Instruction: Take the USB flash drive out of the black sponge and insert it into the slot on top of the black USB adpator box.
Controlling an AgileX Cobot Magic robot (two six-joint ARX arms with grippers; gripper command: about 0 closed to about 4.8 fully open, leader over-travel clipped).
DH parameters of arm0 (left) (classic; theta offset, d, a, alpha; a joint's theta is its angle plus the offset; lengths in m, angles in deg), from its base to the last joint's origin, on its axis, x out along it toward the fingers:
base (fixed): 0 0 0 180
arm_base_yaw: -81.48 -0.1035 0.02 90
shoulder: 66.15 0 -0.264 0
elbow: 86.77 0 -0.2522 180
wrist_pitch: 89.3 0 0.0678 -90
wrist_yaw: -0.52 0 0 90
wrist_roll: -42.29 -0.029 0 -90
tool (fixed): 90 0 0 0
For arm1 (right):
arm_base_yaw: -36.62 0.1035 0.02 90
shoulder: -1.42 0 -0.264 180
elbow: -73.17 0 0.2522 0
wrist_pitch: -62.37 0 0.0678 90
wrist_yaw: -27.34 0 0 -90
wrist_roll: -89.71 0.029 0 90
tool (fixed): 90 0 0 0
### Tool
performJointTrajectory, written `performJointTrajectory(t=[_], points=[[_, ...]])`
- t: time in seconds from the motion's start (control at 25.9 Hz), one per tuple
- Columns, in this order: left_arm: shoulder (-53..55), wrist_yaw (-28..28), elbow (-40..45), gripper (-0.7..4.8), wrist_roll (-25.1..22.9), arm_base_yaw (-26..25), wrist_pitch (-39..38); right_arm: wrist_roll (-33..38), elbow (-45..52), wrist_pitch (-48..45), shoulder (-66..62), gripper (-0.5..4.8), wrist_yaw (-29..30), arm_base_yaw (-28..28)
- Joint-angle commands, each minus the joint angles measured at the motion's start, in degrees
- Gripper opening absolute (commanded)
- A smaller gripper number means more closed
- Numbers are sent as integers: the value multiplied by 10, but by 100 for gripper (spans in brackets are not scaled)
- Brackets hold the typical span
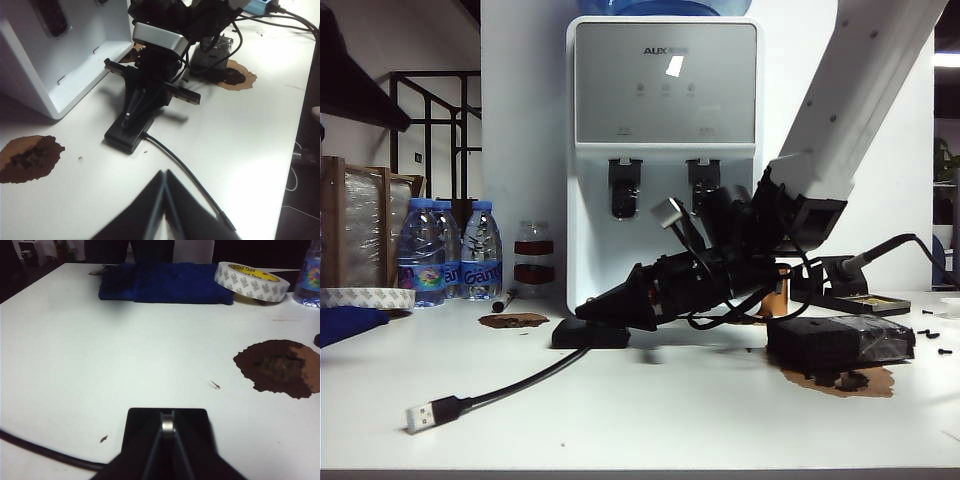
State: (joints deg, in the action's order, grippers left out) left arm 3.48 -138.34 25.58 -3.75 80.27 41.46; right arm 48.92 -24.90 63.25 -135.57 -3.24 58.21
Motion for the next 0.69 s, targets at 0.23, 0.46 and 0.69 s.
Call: performJointTrajectory(t=[0.23,0.46,0.69], points=[[0,-15,-1,-4,-2,0,3,-20,12,57,0,186,-65,0],[0,-16,-1,-4,-2,0,3,94,17,-38,25,213,-37,-4],[0,-10,-1,-4,35,0,31,147,21,-51,86,331,-24,-18]])
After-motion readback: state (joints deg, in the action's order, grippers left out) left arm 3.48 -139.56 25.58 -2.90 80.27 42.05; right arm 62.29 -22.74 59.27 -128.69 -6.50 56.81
